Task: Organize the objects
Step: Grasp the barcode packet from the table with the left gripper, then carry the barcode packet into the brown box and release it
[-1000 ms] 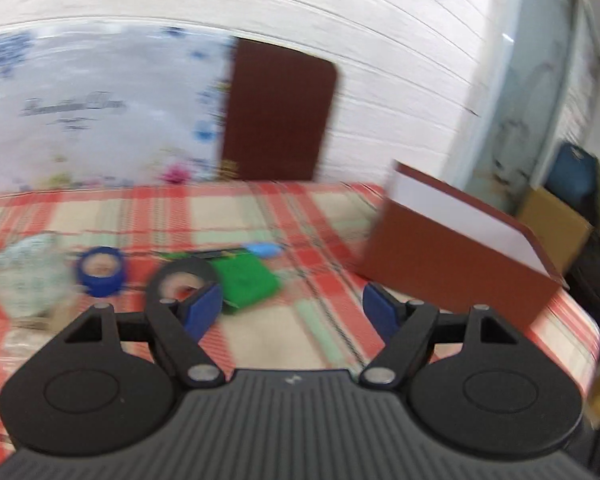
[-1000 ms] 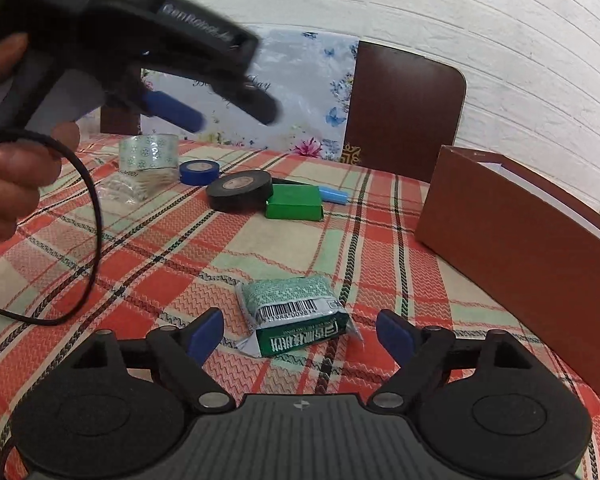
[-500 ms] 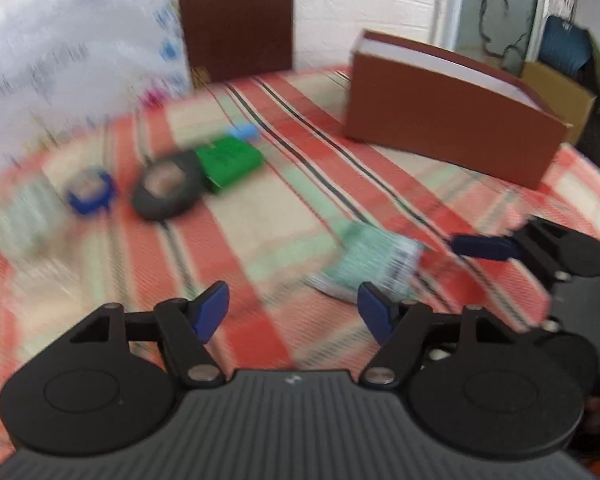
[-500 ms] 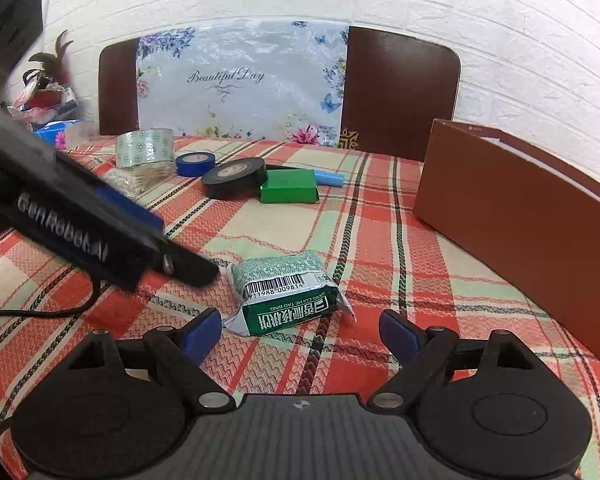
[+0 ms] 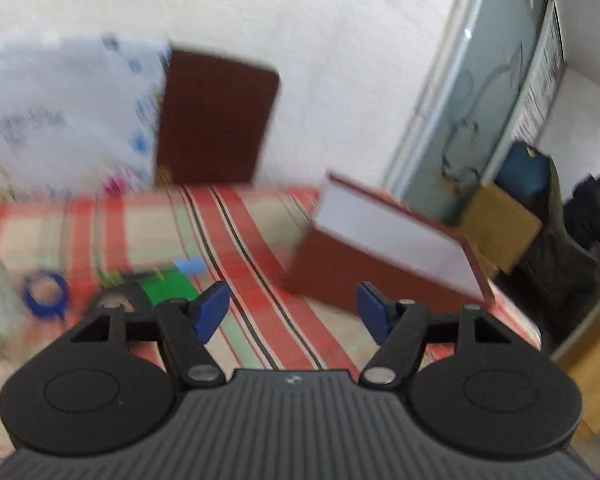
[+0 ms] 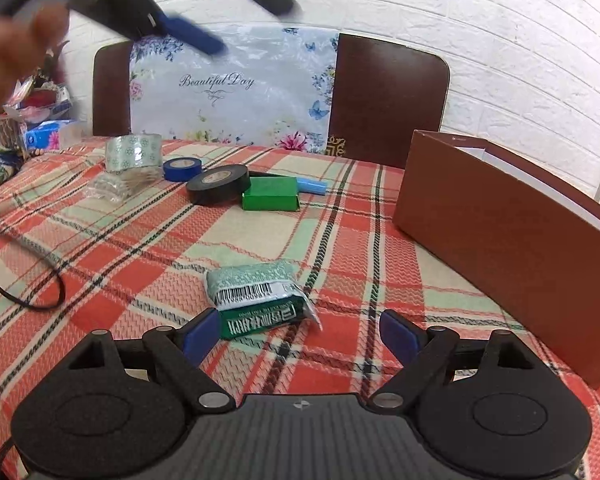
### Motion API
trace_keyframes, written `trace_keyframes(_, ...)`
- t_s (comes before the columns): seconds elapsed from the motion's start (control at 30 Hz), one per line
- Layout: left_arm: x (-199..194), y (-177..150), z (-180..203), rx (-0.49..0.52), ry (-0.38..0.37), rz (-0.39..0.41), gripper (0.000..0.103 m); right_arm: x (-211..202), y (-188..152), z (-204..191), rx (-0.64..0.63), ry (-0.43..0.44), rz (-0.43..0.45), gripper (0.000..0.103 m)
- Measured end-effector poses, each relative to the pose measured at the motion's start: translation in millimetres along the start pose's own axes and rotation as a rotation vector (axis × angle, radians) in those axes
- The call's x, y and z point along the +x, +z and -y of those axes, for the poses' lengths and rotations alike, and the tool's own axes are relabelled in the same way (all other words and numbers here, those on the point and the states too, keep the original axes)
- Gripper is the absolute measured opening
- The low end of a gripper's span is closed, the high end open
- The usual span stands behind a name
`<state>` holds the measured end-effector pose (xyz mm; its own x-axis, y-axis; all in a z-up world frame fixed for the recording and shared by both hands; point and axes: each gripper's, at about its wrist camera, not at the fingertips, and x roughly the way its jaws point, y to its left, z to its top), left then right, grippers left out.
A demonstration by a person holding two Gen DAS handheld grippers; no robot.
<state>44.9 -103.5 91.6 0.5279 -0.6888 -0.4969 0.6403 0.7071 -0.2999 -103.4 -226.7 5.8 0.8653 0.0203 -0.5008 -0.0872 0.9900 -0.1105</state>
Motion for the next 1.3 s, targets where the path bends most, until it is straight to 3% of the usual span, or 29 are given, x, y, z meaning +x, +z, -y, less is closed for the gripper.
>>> trace_keyframes(0.13,28.3,-43.1,-13.6,-0.120,-0.025,-0.160,0.070,-5.9,-0.8,0.3,-0.040,0.011,-0.005,0.088)
trace_keyframes(0.27,33.5,-62.7,-36.0,-0.250,-0.016,-0.229,0.071,4.2,2.6,-4.9,-0.048,0.054,-0.018,0.088)
trace_keyframes(0.47,42.7,-81.8,-39.1,-0.349,-0.033,-0.303,0.070,30.6,12.3,-18.7,-0.079,0.112,-0.055,0.088)
trace_keyframes(0.53,46.6,-81.1,-35.6,-0.335,-0.029,-0.301,0.062,41.6,12.6,-17.6,-0.059,0.137,-0.088,0.078)
trace_keyframes(0.57,48.8,-79.0,-33.8,-0.327,-0.021,-0.307,0.051,44.2,13.6,-13.6,-0.023,0.163,-0.091,0.072)
trace_keyframes(0.6,51.3,-76.4,-32.4,-0.320,-0.015,-0.311,0.047,45.0,15.5,-10.7,0.002,0.173,-0.089,0.059)
trace_keyframes(0.7,52.6,-57.5,-22.4,-0.280,-0.019,-0.299,0.044,42.1,20.7,-6.4,0.011,0.128,-0.065,0.047)
trace_keyframes(1.0,71.0,29.4,67.8,0.007,-0.124,-0.130,0.044,2.2,61.1,59.0,0.058,-0.135,0.208,0.048)
trace_keyframes(1.1,95.0,46.8,94.3,0.068,-0.153,-0.122,0.044,0.2,66.2,88.5,0.083,-0.214,0.240,0.048)
trace_keyframes(1.3,154.2,62.7,130.1,0.107,-0.211,-0.166,0.044,8.0,65.4,146.7,0.158,-0.319,0.219,0.052)
